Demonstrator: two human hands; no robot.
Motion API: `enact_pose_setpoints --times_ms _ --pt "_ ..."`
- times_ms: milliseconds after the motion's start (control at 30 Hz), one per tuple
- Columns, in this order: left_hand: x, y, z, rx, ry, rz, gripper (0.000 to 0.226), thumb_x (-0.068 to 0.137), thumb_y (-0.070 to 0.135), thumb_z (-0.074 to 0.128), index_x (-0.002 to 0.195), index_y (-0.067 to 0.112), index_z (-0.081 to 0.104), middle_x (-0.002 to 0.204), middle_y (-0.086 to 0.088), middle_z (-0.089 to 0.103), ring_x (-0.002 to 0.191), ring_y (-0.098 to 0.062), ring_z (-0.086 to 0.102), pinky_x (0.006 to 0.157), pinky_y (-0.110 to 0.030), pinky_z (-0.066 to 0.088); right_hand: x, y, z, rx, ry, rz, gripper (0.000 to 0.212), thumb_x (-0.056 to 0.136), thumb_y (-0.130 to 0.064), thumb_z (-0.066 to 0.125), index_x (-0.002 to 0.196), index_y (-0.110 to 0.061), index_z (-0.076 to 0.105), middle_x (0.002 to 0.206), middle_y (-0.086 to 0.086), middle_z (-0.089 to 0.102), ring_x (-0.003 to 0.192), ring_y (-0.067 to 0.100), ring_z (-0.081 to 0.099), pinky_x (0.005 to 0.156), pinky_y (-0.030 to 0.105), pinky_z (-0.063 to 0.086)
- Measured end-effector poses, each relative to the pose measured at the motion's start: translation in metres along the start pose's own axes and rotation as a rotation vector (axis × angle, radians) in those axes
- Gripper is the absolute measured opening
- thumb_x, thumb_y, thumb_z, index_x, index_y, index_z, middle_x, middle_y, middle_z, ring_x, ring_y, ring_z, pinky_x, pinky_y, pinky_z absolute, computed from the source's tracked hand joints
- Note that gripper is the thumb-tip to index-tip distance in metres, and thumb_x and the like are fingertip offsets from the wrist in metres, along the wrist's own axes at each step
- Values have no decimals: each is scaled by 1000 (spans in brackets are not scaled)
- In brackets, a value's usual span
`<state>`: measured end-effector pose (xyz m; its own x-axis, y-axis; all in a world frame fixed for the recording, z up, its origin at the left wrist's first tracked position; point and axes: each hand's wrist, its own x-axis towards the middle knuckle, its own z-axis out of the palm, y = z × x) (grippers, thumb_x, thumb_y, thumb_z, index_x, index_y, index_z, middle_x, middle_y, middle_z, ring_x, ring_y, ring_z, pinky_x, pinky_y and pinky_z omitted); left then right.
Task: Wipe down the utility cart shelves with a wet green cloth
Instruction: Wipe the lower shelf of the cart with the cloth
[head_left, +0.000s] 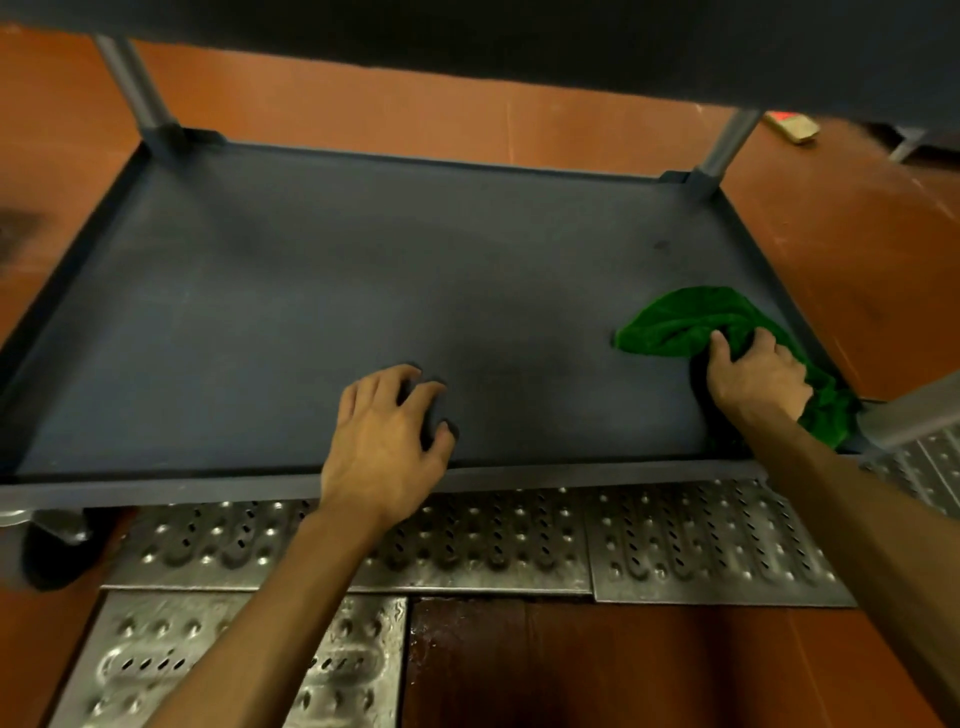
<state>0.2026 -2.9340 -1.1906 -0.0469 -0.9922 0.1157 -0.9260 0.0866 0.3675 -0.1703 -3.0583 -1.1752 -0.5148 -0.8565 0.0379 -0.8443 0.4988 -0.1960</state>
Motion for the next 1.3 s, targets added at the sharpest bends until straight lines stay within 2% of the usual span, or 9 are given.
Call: enact_pose_setpoints --times_ms 433,633,967,1300 --pt "-1 2 0 18 4 -9 49 91 44 45 131 21 61 138 -5 52 131 -26 43 113 -43 32 10 -27 5 -2 -15 0 71 98 -57 35 150 -9 32 150 23 38 137 45 33 111 55 29" --pt "-1 2 1 28 2 -7 48 91 45 45 131 23 60 138 -3 51 131 -25 43 113 -43 32 9 -50 10 22 -20 -35 68 99 -54 35 151 -11 32 153 20 36 139 42 30 113 51 25" --pt "0 4 0 20 -7 -18 42 96 42 50 133 24 57 141 -2 47 134 -23 39 115 -42 31 9 -106 22 15 -96 -172 66 99 -55 32 153 -17 29 157 13 32 142 39 27 115 51 23" --pt "2 7 -1 3 -26 -26 47 94 45 43 135 25 53 144 -2 44 135 -24 35 116 -45 30 -3 -173 33 19 -161 -294 65 100 -54 30 155 -19 25 160 11 26 145 36 25 116 51 21"
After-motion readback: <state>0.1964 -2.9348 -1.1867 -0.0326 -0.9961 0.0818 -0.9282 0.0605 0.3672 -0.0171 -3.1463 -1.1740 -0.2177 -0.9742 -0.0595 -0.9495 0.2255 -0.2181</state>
